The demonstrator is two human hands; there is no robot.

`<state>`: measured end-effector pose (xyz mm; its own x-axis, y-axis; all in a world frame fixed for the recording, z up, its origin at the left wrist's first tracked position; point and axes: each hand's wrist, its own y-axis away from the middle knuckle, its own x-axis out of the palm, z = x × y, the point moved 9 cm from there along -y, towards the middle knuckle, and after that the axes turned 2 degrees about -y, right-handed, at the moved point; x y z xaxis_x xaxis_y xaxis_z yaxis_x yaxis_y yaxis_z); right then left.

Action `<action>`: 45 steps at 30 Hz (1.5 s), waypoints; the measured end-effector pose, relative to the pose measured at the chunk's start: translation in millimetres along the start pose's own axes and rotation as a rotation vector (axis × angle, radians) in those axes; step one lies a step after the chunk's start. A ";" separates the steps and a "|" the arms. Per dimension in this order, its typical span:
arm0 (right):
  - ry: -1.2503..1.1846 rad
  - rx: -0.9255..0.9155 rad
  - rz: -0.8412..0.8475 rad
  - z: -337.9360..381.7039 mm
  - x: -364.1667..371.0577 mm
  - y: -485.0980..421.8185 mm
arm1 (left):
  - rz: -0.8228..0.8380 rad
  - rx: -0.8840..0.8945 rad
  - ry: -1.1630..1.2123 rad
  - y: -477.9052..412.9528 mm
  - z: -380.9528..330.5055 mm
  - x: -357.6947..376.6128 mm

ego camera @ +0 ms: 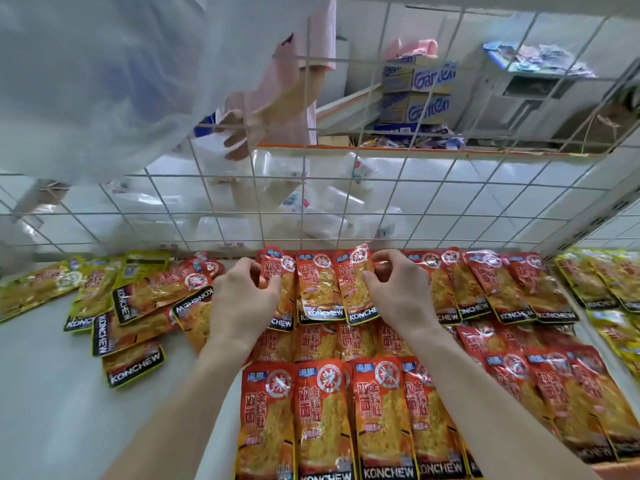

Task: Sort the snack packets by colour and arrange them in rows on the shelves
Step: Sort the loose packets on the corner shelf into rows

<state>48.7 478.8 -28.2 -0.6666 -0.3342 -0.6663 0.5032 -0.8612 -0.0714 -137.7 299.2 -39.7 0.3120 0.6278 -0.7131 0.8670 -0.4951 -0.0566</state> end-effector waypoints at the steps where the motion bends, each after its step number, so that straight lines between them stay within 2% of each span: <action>1: 0.011 -0.021 -0.008 2.0 0.2 0.5 | -0.008 0.002 -0.015 0.9 1.0 0.4; 9: 0.118 -0.170 -0.070 9.1 8.3 5.6 | -0.055 0.001 -0.162 6.5 6.0 -0.1; 22: 0.204 -0.190 -0.089 -0.6 13.9 9.9 | -0.045 0.045 -0.467 14.9 -1.0 2.1; 36: 0.169 -0.135 -0.116 -5.2 17.3 10.8 | -0.053 0.087 -0.527 15.3 -4.1 3.2; 41: 0.194 -0.254 -0.115 7.1 13.5 17.6 | -0.085 0.040 -0.559 22.9 -5.0 -12.4; 45: 0.151 -0.334 -0.056 17.5 11.9 25.2 | -0.113 0.079 -0.570 37.4 -10.4 -22.1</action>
<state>43.8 446.4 -24.9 -0.6218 -0.2085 -0.7549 0.6368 -0.6957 -0.3324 -108.2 273.0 -18.8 -0.0578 0.2683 -0.9616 0.8445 -0.5006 -0.1905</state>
